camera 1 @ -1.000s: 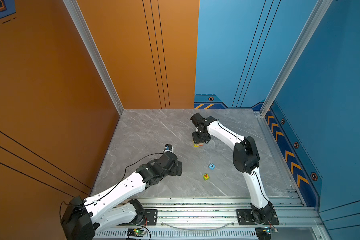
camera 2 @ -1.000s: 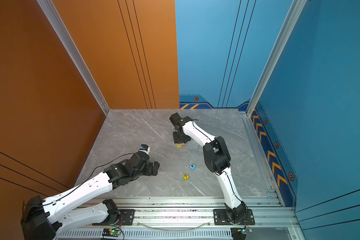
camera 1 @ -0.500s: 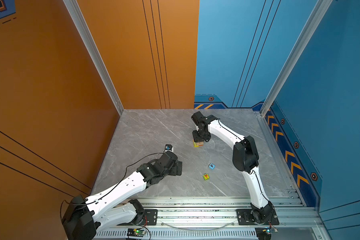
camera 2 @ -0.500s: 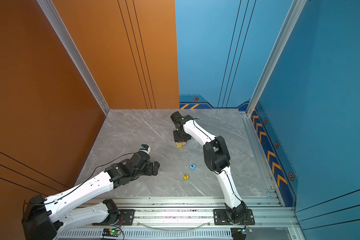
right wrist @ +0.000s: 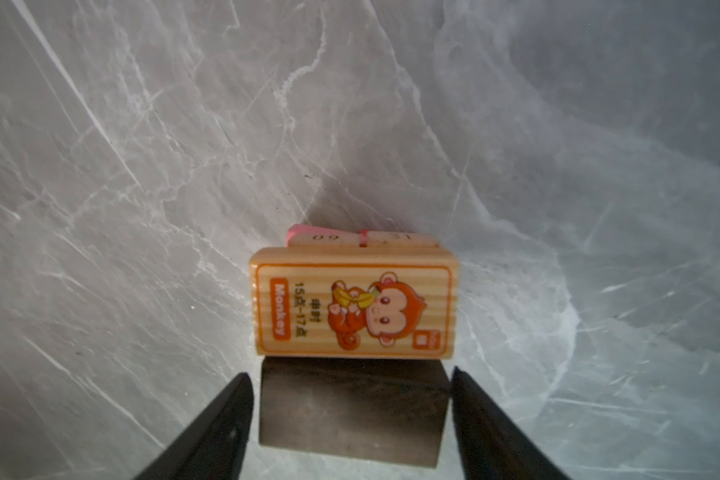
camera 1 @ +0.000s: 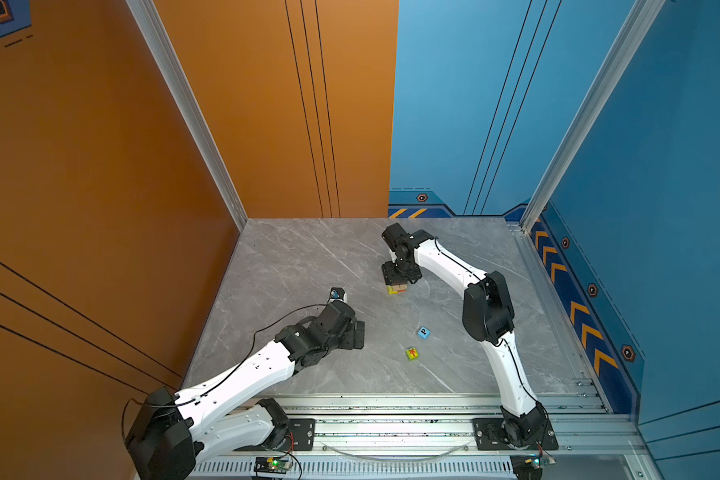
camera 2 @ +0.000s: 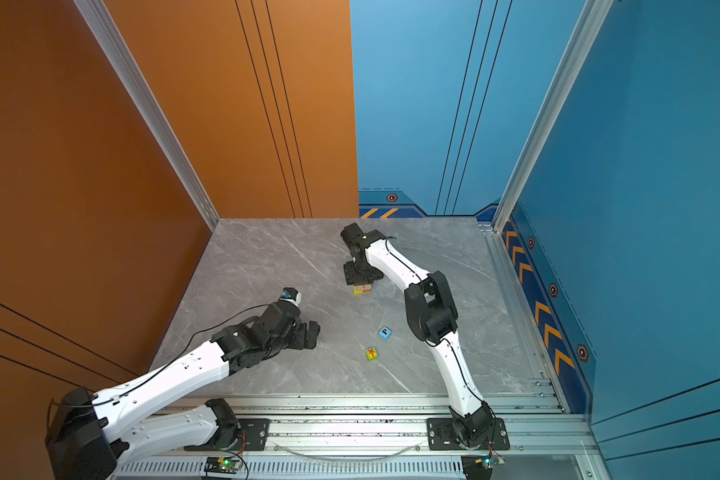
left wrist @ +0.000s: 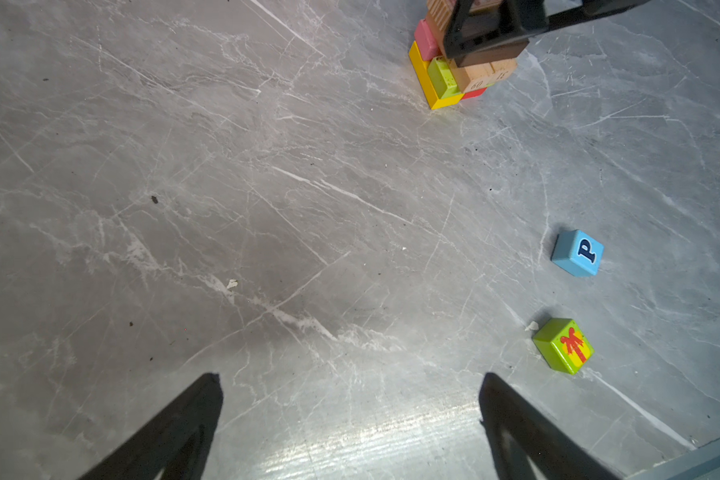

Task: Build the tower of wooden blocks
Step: 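Lower the dark brown block onto the top of the monkey block, then open the right gripper and move it toward the blue P cube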

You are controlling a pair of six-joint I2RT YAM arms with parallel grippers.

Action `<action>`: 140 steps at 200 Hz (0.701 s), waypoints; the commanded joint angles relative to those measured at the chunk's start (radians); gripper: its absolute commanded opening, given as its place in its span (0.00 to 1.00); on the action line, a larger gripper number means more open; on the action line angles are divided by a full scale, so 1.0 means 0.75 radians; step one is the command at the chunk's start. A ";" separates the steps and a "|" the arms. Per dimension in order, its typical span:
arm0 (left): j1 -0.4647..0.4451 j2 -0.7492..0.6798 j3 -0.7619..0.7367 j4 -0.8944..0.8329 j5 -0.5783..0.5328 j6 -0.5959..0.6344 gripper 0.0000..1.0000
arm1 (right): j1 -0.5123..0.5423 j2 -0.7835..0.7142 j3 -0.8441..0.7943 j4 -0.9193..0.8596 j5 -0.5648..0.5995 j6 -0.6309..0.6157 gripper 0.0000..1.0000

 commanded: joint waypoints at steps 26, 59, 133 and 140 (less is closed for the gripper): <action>0.029 0.015 0.053 -0.014 0.037 0.022 0.98 | -0.009 -0.040 0.040 -0.051 0.005 -0.013 0.97; 0.029 -0.009 0.067 -0.038 0.043 0.030 0.98 | -0.009 -0.179 -0.009 -0.055 0.002 -0.009 0.97; -0.076 -0.134 0.053 -0.057 0.037 -0.001 0.98 | 0.001 -0.608 -0.594 0.061 0.014 0.041 0.92; -0.107 -0.149 0.048 -0.061 0.018 -0.011 0.98 | 0.004 -0.654 -0.671 0.086 0.005 0.046 0.91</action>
